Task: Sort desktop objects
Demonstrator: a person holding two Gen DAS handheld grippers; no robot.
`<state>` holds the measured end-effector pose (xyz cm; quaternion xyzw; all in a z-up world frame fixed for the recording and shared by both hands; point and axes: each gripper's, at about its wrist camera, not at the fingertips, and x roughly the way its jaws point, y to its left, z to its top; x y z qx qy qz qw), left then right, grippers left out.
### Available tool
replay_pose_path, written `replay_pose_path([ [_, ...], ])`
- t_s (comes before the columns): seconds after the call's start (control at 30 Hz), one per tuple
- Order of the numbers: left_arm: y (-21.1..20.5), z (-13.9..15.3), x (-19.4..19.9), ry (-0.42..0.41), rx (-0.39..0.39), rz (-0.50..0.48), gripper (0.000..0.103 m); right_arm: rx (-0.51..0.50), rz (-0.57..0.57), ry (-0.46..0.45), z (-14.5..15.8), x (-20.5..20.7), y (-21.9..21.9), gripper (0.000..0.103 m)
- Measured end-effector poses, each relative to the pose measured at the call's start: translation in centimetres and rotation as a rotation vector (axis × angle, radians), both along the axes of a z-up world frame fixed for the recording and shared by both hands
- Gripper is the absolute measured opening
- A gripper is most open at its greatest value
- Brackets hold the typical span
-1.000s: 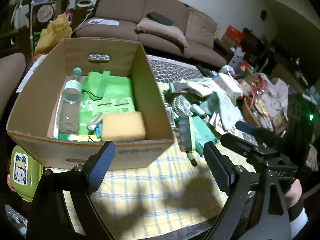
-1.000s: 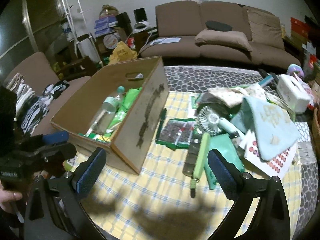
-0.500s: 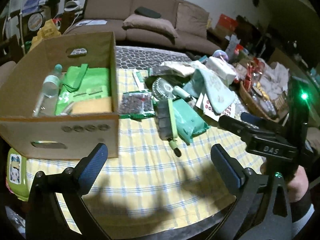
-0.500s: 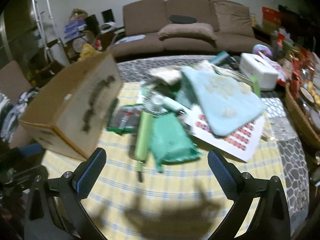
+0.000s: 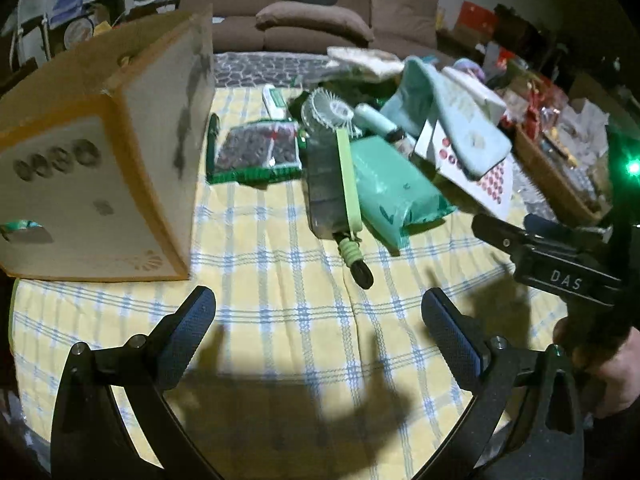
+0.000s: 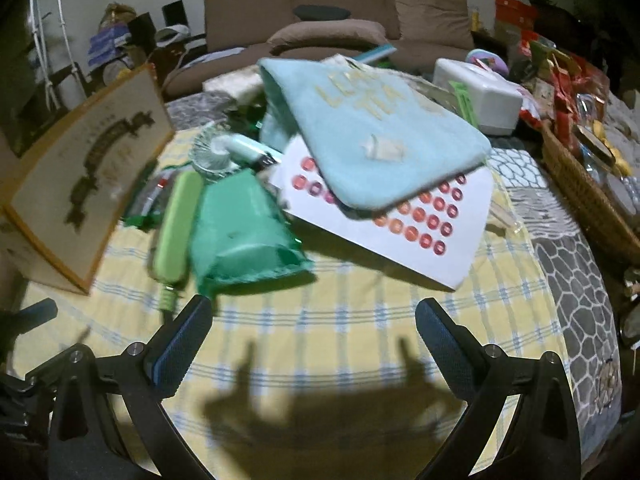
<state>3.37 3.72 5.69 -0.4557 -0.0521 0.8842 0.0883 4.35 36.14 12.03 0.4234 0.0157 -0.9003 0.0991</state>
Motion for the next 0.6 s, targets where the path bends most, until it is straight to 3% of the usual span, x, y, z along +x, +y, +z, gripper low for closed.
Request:
replay_pose_path([
  [0.2,2.4,-2.3,-1.3,-0.018,-0.059,-0.017,0.103,0.016,-0.020,-0.046,-2.6,-0.5,0.4,0.103],
  [0.6,2.8,-5.8,-4.2,-0.048,-0.110,0.114,0.103,0.057,-0.050,-0.085,-5.5,-0.9,1.2,0.103],
])
